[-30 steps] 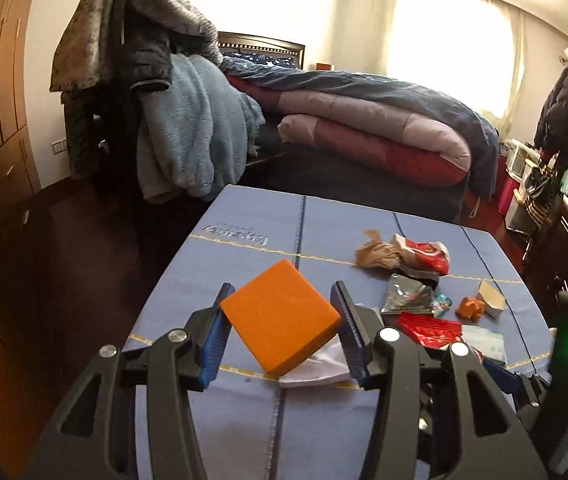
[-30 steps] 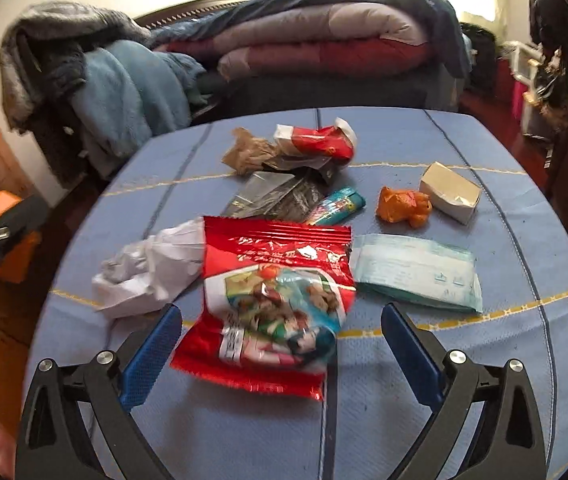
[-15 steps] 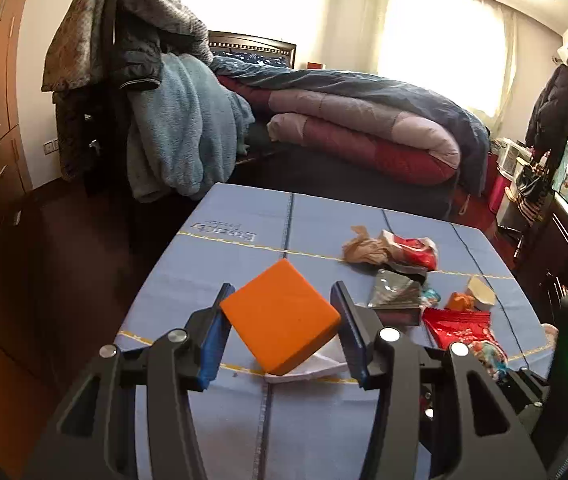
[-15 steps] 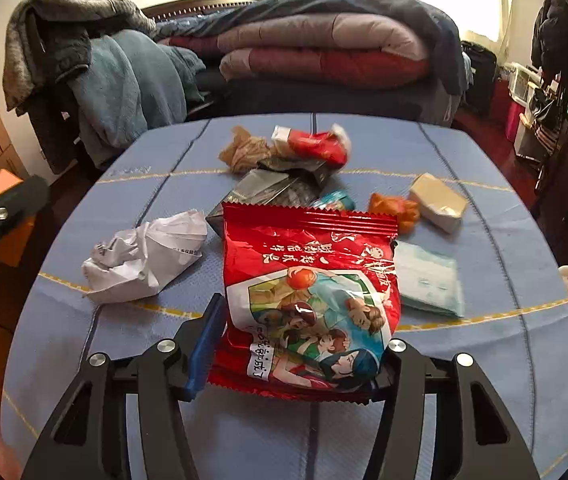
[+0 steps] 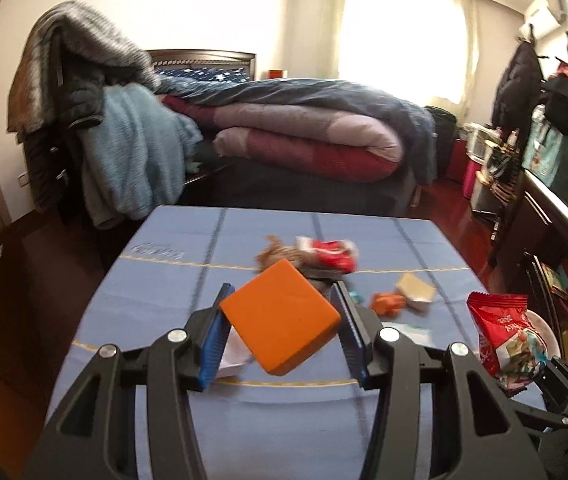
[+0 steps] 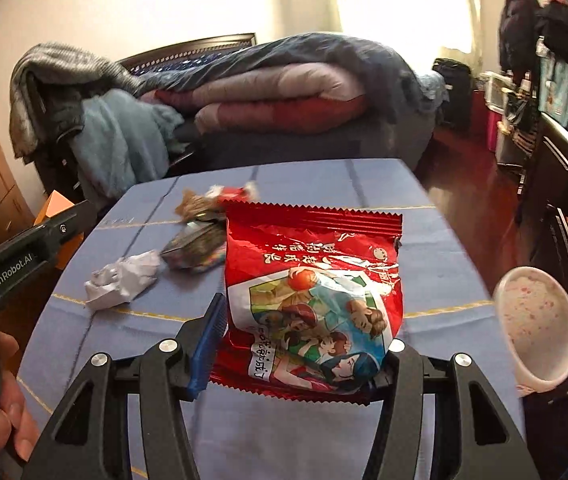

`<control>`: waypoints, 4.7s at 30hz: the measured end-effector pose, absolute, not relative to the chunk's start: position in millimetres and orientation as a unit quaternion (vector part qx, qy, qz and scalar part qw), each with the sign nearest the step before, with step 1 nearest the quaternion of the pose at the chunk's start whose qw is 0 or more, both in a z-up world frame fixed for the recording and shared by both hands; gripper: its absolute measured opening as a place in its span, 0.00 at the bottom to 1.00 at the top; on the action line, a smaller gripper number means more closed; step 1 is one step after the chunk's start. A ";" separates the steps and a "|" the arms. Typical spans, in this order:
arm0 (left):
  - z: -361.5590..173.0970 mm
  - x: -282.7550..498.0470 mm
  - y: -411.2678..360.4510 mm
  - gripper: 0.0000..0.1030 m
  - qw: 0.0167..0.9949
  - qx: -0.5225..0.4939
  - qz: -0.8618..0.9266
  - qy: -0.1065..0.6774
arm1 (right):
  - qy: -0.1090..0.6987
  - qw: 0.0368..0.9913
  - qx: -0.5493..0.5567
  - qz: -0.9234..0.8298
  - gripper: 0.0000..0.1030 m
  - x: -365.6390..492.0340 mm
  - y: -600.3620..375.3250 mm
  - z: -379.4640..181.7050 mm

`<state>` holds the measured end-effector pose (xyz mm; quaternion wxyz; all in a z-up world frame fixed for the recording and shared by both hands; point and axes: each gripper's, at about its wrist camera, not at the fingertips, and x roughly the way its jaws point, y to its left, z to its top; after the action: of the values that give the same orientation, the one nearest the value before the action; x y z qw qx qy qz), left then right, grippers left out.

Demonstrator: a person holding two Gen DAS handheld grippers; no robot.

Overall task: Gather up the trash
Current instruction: 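Carry orange block and red bag over the pink bin and open both tools, then move both open tools back from the bin to the table, then grasp the crumpled white paper with the left tool, then grasp the dark cigarette box with the right tool while the left holds the paper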

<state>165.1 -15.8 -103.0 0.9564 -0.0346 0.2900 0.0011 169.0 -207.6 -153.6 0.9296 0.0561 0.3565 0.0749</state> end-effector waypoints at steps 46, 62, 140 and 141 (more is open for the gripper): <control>-142.4 203.4 -441.7 0.50 0.891 0.109 -0.280 0.341 | 0.347 0.908 0.195 -0.131 0.54 131.8 -545.9 -218.4; -163.5 237.1 -446.0 0.69 0.889 0.092 -0.269 0.360 | 0.369 0.900 0.194 -0.130 0.74 164.5 -568.0 -260.6; -158.0 184.7 138.0 0.65 0.930 -0.107 0.052 0.347 | 0.420 0.906 -0.045 0.034 0.91 277.1 -38.1 -196.4; -158.0 184.7 139.4 0.65 0.930 -0.107 0.050 0.347 | 0.420 0.906 -0.057 0.021 0.90 279.0 -33.4 -199.1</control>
<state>184.7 139.4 -158.0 0.9303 -0.1069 0.3471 0.0501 279.0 -33.4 -199.1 0.9056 -0.0572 0.4196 0.0213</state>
